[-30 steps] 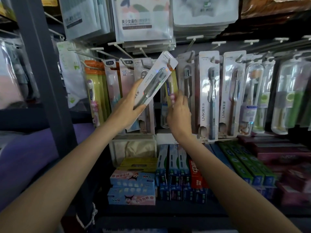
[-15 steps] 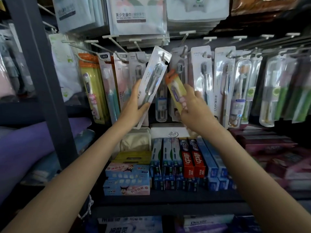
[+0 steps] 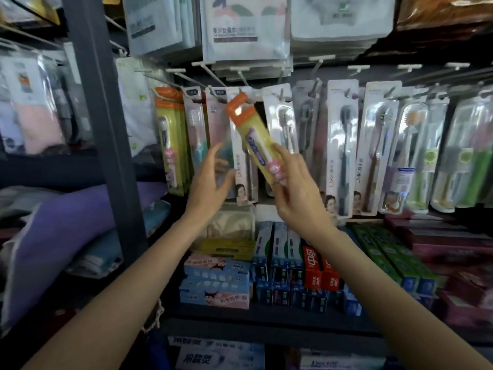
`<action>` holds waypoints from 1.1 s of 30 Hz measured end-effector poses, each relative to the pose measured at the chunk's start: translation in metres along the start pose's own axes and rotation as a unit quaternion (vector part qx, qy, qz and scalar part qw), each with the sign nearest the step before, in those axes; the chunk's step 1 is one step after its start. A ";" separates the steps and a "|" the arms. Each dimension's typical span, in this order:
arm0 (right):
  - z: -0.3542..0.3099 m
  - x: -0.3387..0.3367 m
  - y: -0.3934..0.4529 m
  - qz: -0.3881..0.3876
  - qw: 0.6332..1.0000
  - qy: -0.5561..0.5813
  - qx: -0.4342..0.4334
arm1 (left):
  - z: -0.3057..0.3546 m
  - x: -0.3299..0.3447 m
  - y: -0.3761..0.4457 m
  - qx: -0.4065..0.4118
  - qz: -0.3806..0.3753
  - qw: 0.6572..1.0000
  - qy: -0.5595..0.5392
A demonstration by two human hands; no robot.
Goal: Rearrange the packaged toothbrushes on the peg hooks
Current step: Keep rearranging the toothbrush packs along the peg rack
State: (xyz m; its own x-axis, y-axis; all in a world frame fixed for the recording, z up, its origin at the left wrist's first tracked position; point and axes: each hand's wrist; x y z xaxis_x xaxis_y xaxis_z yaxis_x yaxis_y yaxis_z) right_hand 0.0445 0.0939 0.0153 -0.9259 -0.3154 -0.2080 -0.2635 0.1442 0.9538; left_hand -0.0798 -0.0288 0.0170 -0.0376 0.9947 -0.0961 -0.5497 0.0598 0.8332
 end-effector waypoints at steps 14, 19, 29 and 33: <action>-0.043 0.121 0.079 -0.116 0.990 0.080 -0.020 | -0.016 -0.072 0.038 -0.111 0.133 0.985 0.009; -0.041 0.122 0.060 -0.040 0.995 0.086 0.036 | -0.017 -0.075 0.033 -0.094 0.119 0.988 0.019; -0.009 0.093 0.037 0.149 0.985 -0.006 0.082 | -0.017 -0.065 0.030 -0.085 0.119 0.989 0.030; 0.004 0.092 0.028 0.081 0.987 -0.028 0.138 | -0.015 -0.054 0.028 -0.084 0.099 0.991 0.037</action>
State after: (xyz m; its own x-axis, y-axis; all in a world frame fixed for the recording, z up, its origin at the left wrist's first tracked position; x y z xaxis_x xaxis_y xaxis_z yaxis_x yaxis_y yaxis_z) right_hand -0.0492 0.0728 0.0218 -0.9734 -0.2160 -0.0769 -0.1676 0.4416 0.8814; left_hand -0.1054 -0.0823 0.0370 -0.2162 0.9762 0.0161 -0.6570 -0.1577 0.7372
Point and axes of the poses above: each hand's wrist, its own y-axis towards the middle knuckle, its own x-axis out of the palm, z = x × y, and after that the axes turned 15 degrees about z, right-handed
